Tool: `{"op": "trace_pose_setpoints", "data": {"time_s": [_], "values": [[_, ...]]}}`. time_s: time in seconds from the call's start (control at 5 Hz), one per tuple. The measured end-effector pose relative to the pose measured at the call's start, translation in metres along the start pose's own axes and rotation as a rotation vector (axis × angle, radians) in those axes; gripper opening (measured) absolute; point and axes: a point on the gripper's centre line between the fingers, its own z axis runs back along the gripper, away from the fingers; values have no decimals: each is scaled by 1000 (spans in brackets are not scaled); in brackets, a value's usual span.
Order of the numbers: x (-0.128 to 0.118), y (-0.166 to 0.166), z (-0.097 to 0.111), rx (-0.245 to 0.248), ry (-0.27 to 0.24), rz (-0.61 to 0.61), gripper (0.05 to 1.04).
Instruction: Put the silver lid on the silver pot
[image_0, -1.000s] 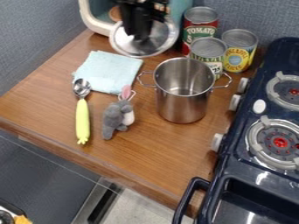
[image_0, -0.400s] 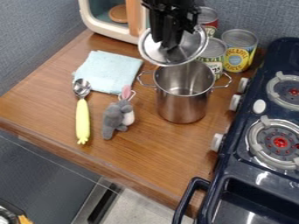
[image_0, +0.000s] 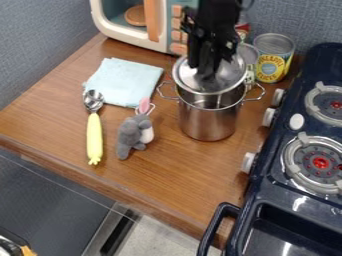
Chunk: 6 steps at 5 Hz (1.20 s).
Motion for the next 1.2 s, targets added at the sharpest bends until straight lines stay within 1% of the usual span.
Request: {"op": "trace_pose_setpoints", "data": {"time_s": [0.2, 0.6, 0.8, 1.0, 1.2], "values": [[1, -1, 0, 4, 5, -14, 280], [4, -2, 0, 11, -2, -10, 280], [6, -7, -1, 20, -5, -27, 280], [4, -17, -9, 28, 20, -58, 280], [2, -20, -14, 26, 31, -61, 280]]}}
